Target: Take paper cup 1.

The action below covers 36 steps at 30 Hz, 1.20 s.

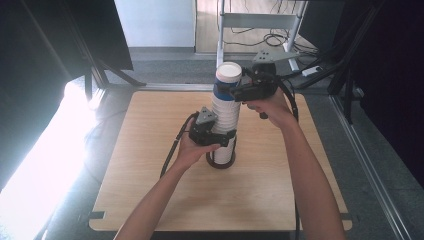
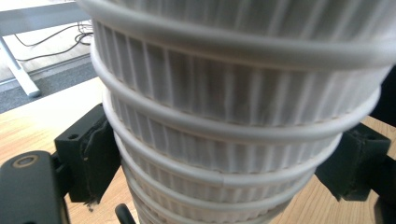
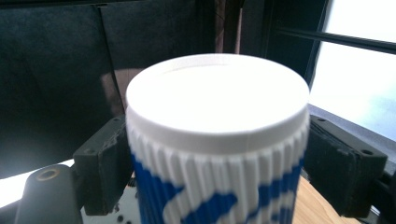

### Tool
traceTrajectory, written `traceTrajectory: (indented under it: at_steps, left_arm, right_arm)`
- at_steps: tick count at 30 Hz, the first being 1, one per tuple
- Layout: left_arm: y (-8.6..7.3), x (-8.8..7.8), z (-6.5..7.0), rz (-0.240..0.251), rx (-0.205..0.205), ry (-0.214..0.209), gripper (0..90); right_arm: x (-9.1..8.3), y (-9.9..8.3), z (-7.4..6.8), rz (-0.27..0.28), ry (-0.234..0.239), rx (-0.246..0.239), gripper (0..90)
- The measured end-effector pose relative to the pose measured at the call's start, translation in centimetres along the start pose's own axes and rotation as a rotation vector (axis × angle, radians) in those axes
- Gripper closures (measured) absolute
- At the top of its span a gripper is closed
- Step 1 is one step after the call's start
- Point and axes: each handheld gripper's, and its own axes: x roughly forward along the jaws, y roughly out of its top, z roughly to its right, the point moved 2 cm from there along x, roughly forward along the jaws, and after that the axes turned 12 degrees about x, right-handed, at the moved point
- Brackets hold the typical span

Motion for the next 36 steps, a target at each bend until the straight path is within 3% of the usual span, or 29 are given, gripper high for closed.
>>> traceTrajectory:
  at_steps: [10, 17, 24, 28, 36]
  left_arm:
    - [0.0, 0.0, 0.0, -0.001, -0.002, -0.002, 12.4]
    - [0.0, 0.0, 0.0, 0.000, -0.001, 0.001, 12.4]
    - [0.0, 0.0, 0.0, -0.001, -0.001, -0.003, 12.4]
    - [0.0, 0.0, 0.0, -0.003, -0.001, -0.003, 12.4]
    - [0.1, 0.0, 0.1, -0.003, -0.005, -0.010, 12.4]
  right_arm:
    - [0.9, 0.4, -0.4, -0.003, -0.005, -0.013, 24.7]
    - [0.6, 0.6, -0.4, 0.011, -0.007, -0.010, 25.0]
    - [0.1, 1.1, -0.7, 0.064, -0.015, -0.018, 26.1]
    - [0.1, 1.1, -0.8, 0.041, -0.024, -0.031, 26.4]
    - [-0.4, 1.9, -1.3, 0.071, -0.045, -0.047, 26.7]
